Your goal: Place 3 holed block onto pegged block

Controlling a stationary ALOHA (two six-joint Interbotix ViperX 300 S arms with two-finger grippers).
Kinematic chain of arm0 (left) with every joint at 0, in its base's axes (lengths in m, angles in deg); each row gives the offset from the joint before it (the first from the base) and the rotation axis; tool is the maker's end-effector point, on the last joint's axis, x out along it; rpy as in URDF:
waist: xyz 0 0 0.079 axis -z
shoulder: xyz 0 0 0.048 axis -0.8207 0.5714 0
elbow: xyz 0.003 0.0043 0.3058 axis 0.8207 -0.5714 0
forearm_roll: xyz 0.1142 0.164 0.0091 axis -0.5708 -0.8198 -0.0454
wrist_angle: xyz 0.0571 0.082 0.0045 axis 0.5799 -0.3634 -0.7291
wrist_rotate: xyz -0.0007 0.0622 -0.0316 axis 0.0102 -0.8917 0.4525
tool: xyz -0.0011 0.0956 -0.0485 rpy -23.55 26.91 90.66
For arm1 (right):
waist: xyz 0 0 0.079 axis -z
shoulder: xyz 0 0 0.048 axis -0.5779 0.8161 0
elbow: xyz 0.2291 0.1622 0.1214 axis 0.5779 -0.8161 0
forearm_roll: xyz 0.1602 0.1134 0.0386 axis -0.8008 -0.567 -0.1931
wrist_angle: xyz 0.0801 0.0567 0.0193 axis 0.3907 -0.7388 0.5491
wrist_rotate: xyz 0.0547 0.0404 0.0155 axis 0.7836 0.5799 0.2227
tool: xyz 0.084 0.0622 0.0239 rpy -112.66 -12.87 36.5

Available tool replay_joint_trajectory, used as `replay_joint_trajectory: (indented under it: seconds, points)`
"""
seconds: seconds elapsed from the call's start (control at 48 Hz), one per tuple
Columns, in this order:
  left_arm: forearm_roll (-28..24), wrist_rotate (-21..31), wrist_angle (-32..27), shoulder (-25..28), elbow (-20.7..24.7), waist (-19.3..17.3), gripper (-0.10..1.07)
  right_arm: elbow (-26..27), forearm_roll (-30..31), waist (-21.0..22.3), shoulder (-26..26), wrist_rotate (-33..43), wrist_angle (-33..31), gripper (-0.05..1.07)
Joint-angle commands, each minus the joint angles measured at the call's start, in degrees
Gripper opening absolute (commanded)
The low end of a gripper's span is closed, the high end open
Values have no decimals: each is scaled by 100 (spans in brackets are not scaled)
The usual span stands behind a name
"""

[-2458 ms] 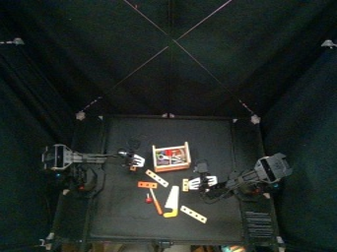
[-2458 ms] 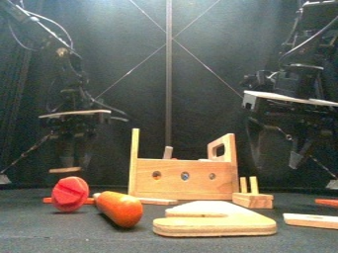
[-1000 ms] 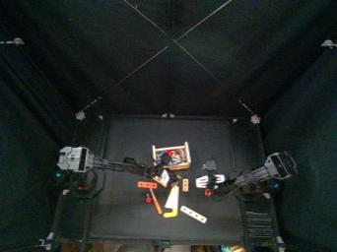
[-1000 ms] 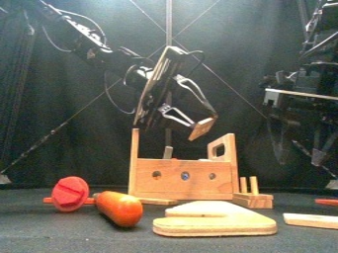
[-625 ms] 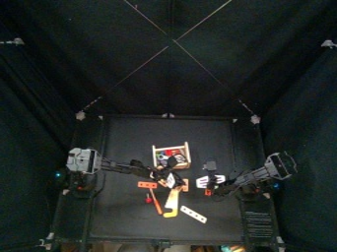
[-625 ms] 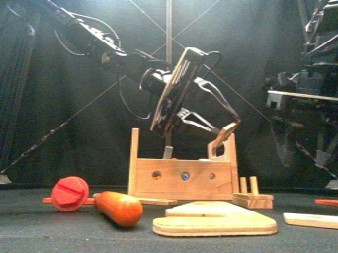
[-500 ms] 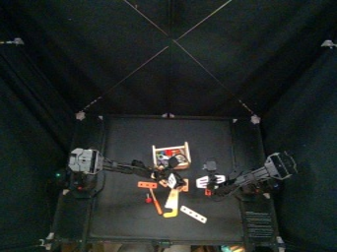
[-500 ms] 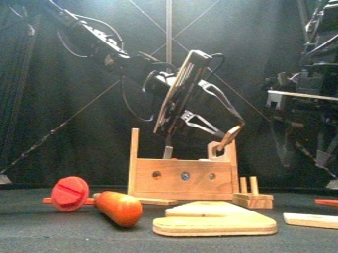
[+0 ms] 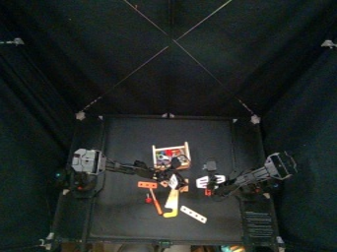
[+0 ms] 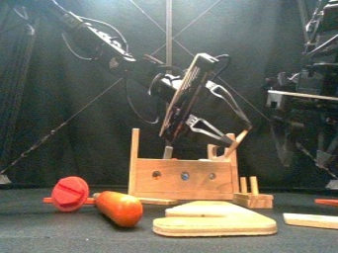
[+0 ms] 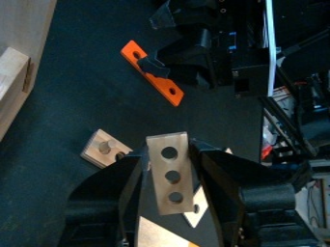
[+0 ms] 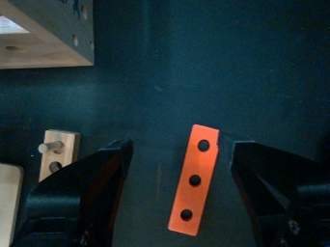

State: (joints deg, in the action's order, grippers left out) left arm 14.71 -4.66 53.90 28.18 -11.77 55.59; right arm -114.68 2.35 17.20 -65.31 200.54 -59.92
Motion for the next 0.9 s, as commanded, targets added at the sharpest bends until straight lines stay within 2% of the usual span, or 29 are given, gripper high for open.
replay_joint_trajectory:
  seconds: [0.0,0.354,0.625,0.875]
  points:
    - [-9,-35,44,-123,158,18,82,35,18,-9,-79,0,-9,100]
    - [-18,-176,44,-255,132,26,85,35,18,-26,-79,9,-9,100]
    - [-18,-844,44,-606,-114,9,85,44,18,-62,-88,-44,0,100]
    - [141,-1002,44,-712,-264,0,85,26,88,-141,-79,-62,149,100]
